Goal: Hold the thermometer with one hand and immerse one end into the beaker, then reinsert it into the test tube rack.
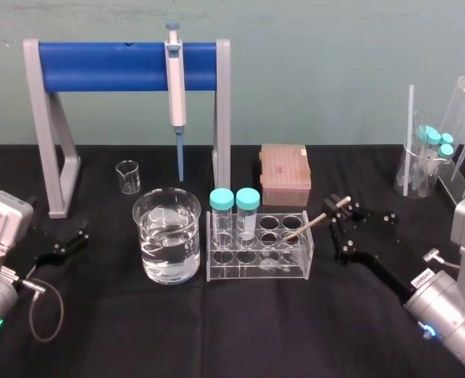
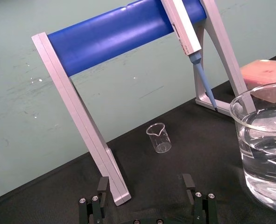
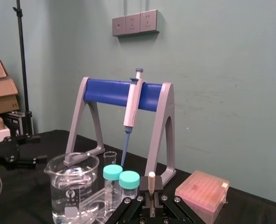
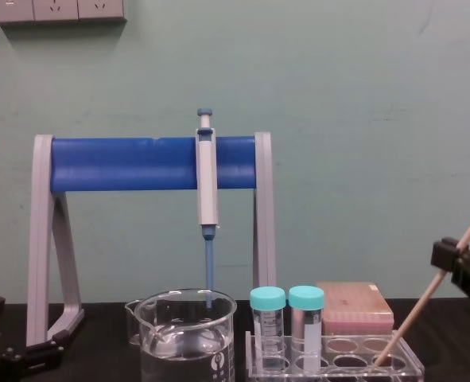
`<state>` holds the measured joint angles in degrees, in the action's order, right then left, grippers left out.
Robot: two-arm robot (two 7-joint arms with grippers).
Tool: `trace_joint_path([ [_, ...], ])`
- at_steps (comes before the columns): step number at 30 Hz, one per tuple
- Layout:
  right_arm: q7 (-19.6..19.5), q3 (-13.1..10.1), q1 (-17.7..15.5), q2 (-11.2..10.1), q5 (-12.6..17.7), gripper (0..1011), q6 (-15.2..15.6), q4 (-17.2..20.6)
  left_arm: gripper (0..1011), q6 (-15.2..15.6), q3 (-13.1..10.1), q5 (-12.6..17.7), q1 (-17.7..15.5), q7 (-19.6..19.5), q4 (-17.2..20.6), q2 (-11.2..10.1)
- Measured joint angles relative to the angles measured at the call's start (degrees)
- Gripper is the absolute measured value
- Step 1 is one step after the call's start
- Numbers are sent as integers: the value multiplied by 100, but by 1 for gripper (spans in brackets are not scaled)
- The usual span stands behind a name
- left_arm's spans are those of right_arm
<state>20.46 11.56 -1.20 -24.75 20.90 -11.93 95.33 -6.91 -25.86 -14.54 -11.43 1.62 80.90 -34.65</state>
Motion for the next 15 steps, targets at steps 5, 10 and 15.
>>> trace_joint_path([
  [5, -2, -108, -34, -2, 75, 48, 294, 231, 1004, 0, 0, 0, 0, 0, 0, 0],
  [10, -44, -269, -115, -75, 250, 48, 853, 671, 1004, 0, 0, 0, 0, 0, 0, 0],
  [15, -126, -378, -158, -141, 383, 48, 1212, 952, 1004, 0, 0, 0, 0, 0, 0, 0],
])
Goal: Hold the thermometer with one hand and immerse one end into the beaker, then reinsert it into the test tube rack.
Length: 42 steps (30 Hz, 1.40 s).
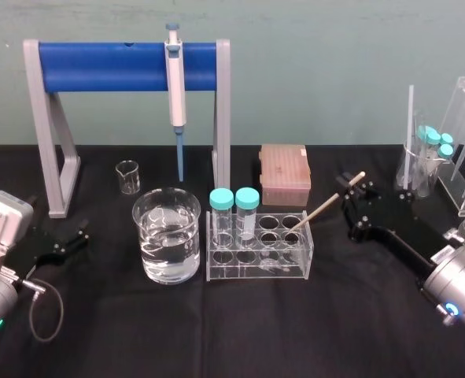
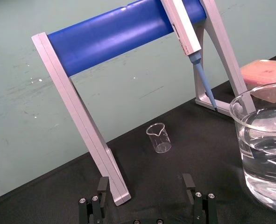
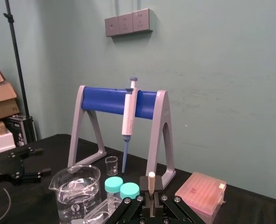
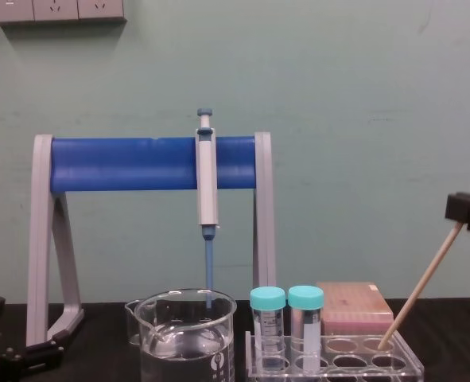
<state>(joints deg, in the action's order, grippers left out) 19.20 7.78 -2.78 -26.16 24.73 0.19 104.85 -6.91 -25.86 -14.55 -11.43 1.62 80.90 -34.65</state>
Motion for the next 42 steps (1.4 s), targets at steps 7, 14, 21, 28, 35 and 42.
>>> trace_joint_path([
  [7, -117, -157, 12, -113, 262, 48, 464, 467, 1004, 0, 0, 0, 0, 0, 0, 0],
  [14, -171, -252, 132, -228, 477, 48, 713, 745, 1004, 0, 0, 0, 0, 0, 0, 0],
  [21, -278, -375, 432, -326, 975, 48, 1310, 965, 1004, 0, 0, 0, 0, 0, 0, 0],
  [28, -285, -347, 1271, -362, 1754, 48, 2362, 777, 1004, 0, 0, 0, 0, 0, 0, 0],
  [35, -152, 139, 2686, -329, 2348, 48, 3464, 309, 1004, 0, 0, 0, 0, 0, 0, 0],
  [42, 98, 748, 3722, -256, 2442, 48, 3922, -31, 1004, 0, 0, 0, 0, 0, 0, 0],
])
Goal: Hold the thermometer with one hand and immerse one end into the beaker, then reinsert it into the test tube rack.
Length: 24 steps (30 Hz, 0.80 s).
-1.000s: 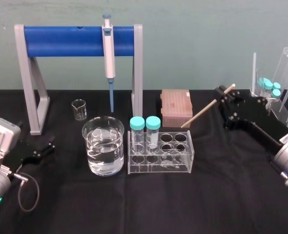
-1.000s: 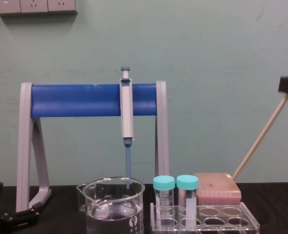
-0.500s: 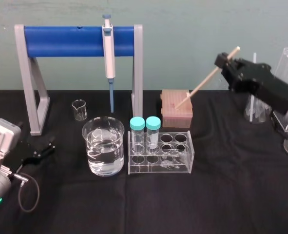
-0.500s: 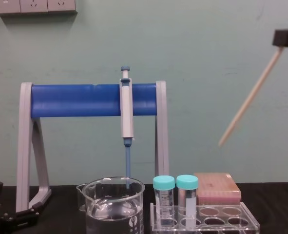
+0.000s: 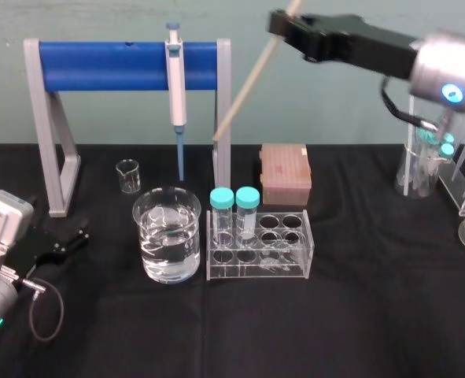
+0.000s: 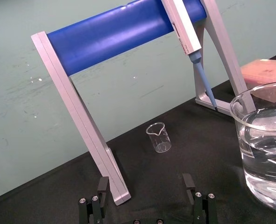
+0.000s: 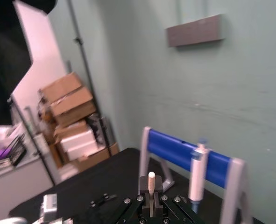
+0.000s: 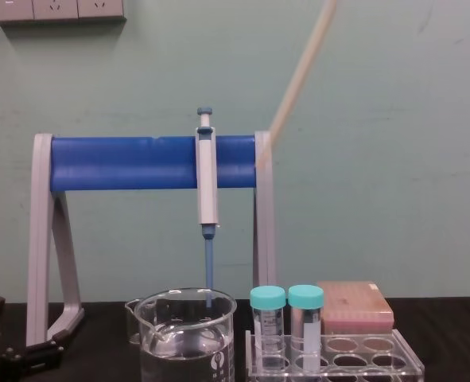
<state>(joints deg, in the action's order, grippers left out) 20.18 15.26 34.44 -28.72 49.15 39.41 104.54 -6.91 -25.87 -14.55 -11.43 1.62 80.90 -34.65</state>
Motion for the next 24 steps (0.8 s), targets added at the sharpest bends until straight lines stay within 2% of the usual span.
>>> trace_joint_path([
  [1, 38, 99, 111, 14, -16, 48, 33, -56, 1004, 0, 0, 0, 0, 0, 0, 0],
  [3, 172, 467, 553, 84, -118, 48, 105, -291, 1004, 0, 0, 0, 0, 0, 0, 0],
  [4, 172, 467, 553, 84, -118, 48, 105, -291, 1003, 0, 0, 0, 0, 0, 0, 0],
  [5, 215, 642, 734, 130, -185, 48, 118, -417, 1004, 0, 0, 0, 0, 0, 0, 0],
  [8, 261, 889, 980, 209, -288, 48, 131, -621, 1004, 0, 0, 0, 0, 0, 0, 0],
  [10, 284, 1208, 1280, 351, -423, 48, 147, -940, 1004, 0, 0, 0, 0, 0, 0, 0],
  [13, 290, 1410, 1473, 472, -497, 48, 156, -1190, 1004, 0, 0, 0, 0, 0, 0, 0],
  [14, 290, 1541, 1602, 560, -549, 48, 161, -1370, 1004, 0, 0, 0, 0, 0, 0, 0],
  [15, 290, 1541, 1602, 560, -549, 48, 161, -1370, 1004, 0, 0, 0, 0, 0, 0, 0],
  [17, 295, 1777, 1833, 729, -634, 48, 168, -1723, 1004, 0, 0, 0, 0, 0, 0, 0],
  [20, 289, 1977, 2002, 861, -691, 48, 202, -1997, 1004, 0, 0, 0, 0, 0, 0, 0],
  [24, 288, 2119, 2085, 917, -711, 48, 236, -2139, 1004, 0, 0, 0, 0, 0, 0, 0],
])
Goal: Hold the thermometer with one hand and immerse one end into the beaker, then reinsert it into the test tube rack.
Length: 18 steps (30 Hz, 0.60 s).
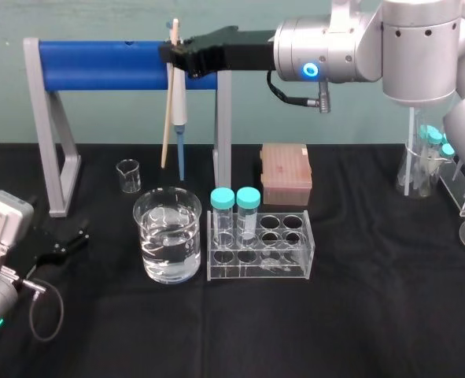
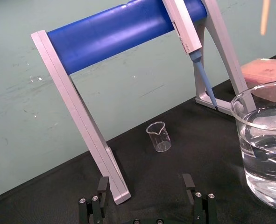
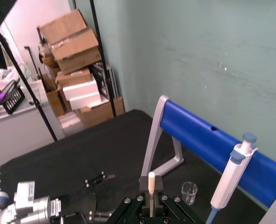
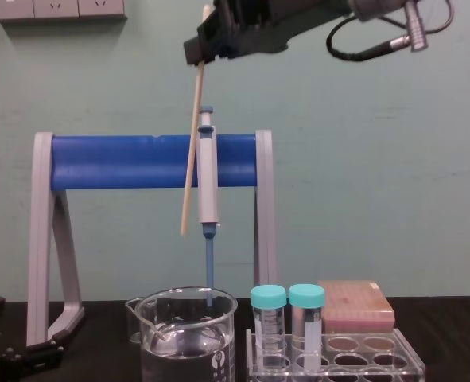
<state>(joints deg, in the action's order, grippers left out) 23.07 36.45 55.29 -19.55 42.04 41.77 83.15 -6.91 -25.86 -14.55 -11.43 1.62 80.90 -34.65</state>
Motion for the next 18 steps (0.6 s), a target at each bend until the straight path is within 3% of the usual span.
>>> trace_joint_path([
  [11, 20, 327, -94, -121, 34, 48, 27, -89, 1004, 0, 0, 0, 0, 0, 0, 0],
  [18, 133, 539, -117, -119, 43, 48, -264, -271, 1004, 0, 0, 0, 0, 0, 0, 0],
])
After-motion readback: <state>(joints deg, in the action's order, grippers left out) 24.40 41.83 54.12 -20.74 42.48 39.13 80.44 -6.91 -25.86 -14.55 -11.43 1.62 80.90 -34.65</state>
